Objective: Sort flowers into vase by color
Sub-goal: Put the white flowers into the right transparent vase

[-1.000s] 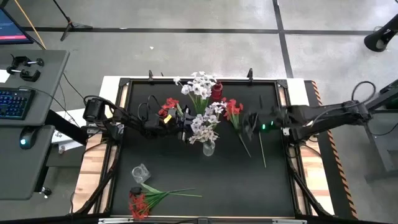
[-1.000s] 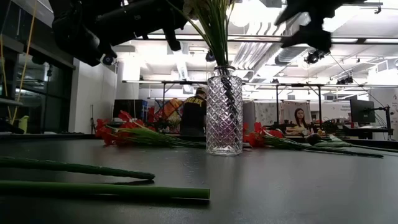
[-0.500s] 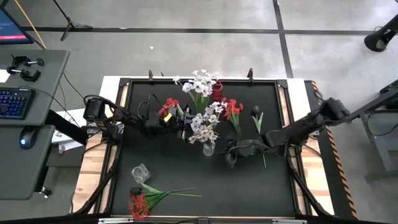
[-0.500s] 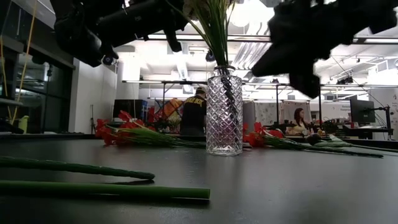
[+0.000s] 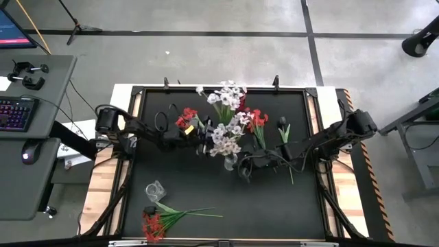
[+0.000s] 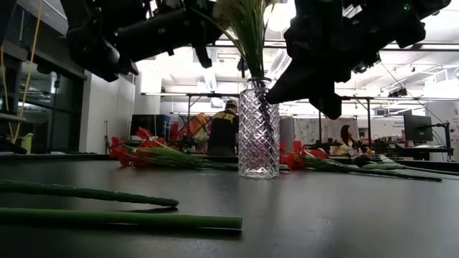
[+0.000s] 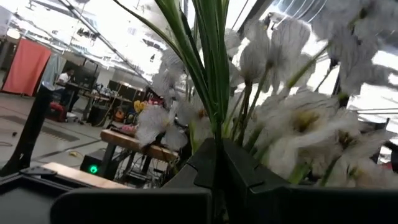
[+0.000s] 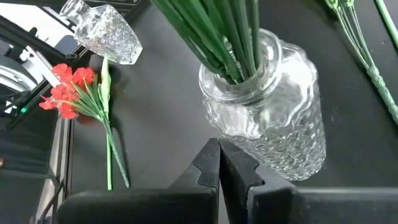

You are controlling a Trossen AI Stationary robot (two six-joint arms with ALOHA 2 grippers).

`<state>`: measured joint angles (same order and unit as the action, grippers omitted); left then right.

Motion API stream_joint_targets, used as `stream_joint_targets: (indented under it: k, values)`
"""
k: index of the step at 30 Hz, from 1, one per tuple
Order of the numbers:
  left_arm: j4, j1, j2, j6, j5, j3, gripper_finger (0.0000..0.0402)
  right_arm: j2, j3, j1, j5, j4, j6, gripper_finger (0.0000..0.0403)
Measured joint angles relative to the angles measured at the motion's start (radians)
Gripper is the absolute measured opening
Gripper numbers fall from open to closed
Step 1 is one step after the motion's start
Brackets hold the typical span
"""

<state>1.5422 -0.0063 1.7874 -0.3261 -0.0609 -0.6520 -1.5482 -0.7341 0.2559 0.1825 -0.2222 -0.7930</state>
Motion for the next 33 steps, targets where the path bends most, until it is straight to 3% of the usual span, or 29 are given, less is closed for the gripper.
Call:
stream_joint_targets:
  k: [12, 33]
  values:
    - [0.026, 0.000, 0.071, -0.007, 0.000, -0.087, 0.0000, 0.000, 0.000, -0.014, -0.033, -0.002, 0.009, 0.0000]
    - [0.027, 0.002, 0.075, -0.012, -0.014, -0.087, 0.0000, 0.000, 0.000, -0.015, -0.032, -0.002, 0.013, 0.0000]
